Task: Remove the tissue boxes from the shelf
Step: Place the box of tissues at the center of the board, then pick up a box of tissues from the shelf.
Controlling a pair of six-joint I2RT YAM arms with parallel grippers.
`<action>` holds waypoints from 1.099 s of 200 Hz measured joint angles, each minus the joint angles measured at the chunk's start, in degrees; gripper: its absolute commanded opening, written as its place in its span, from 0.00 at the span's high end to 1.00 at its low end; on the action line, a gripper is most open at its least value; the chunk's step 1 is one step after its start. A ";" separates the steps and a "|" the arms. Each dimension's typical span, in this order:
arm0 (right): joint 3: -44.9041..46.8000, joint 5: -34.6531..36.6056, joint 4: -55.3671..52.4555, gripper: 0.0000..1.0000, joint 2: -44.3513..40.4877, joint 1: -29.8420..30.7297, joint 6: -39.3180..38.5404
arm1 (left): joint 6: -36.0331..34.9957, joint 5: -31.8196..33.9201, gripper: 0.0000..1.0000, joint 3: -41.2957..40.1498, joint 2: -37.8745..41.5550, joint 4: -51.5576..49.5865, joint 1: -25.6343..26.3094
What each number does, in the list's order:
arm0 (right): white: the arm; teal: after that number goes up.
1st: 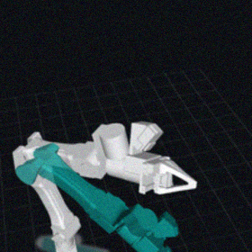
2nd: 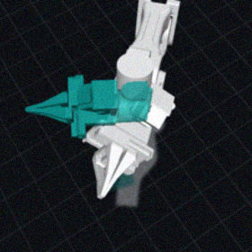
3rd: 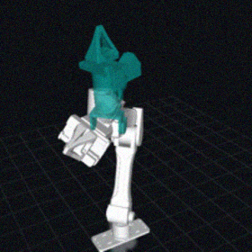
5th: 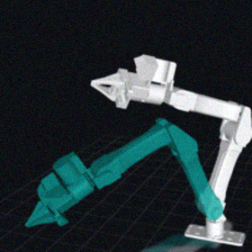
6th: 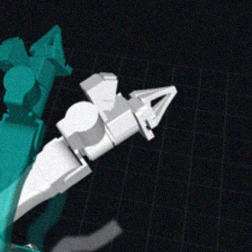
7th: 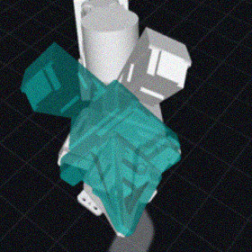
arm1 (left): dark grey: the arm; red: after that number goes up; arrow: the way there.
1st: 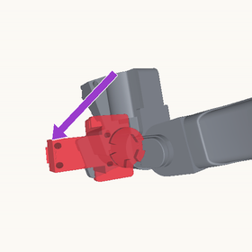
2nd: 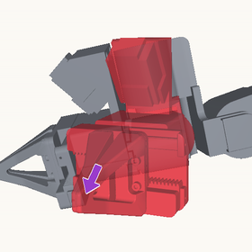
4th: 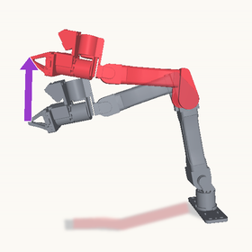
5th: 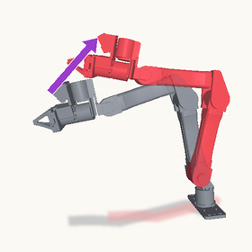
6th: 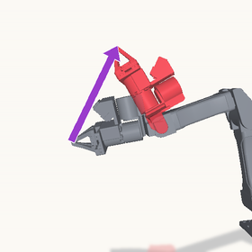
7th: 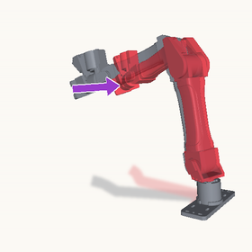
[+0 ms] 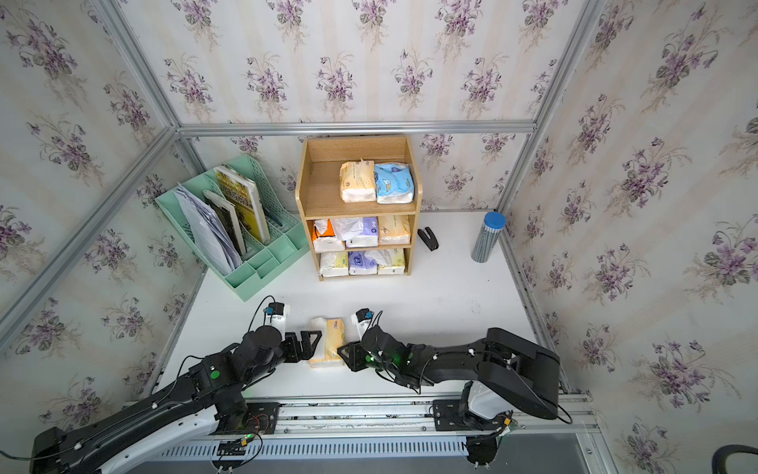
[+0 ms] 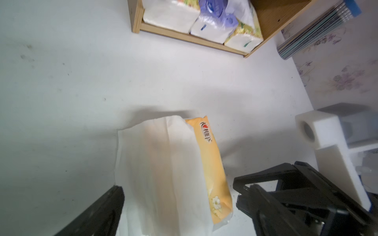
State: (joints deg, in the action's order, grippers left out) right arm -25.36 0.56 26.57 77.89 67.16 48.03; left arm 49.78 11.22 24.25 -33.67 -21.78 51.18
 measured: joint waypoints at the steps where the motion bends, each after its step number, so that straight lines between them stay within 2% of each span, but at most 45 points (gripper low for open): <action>1: 0.00 0.20 -0.24 0.61 -0.39 0.00 0.00 | -0.02 0.35 0.01 0.55 0.28 -0.46 0.07; 24: 0.39 6.36 -7.10 0.51 -12.46 0.00 -0.87 | -1.57 4.57 0.01 5.73 5.14 -6.67 0.22; 38: 1.38 9.97 -11.08 0.44 -20.33 0.00 -1.90 | -2.60 6.36 0.01 7.10 8.79 -9.88 0.22; 56: 2.67 13.70 -16.13 0.39 -29.55 0.00 -3.50 | -4.02 7.10 0.01 8.04 12.00 -12.44 0.24; 77: 2.84 16.76 -20.57 0.36 -38.10 -0.02 -5.97 | -5.64 7.21 0.01 9.79 12.22 -13.44 0.24; 94: 1.05 18.91 -23.98 0.35 -41.62 -0.11 -7.91 | -6.71 7.96 0.01 12.50 9.68 -14.12 0.24; 113: -2.95 21.16 -27.28 0.29 -42.14 -0.76 -9.53 | -7.91 8.94 0.01 16.09 5.95 -14.95 0.24; 163: -12.50 20.65 -31.12 0.30 -34.93 -2.62 -14.05 | -10.10 9.38 0.01 20.76 0.72 -13.22 0.22; 220: -30.97 12.66 -31.10 0.33 -20.61 -17.73 -16.61 | -17.42 13.46 0.01 27.93 -6.14 -8.20 0.11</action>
State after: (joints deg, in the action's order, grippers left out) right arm -56.34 13.21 -4.54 57.28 49.43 31.42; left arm 32.36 24.69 52.18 -39.81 -29.98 51.29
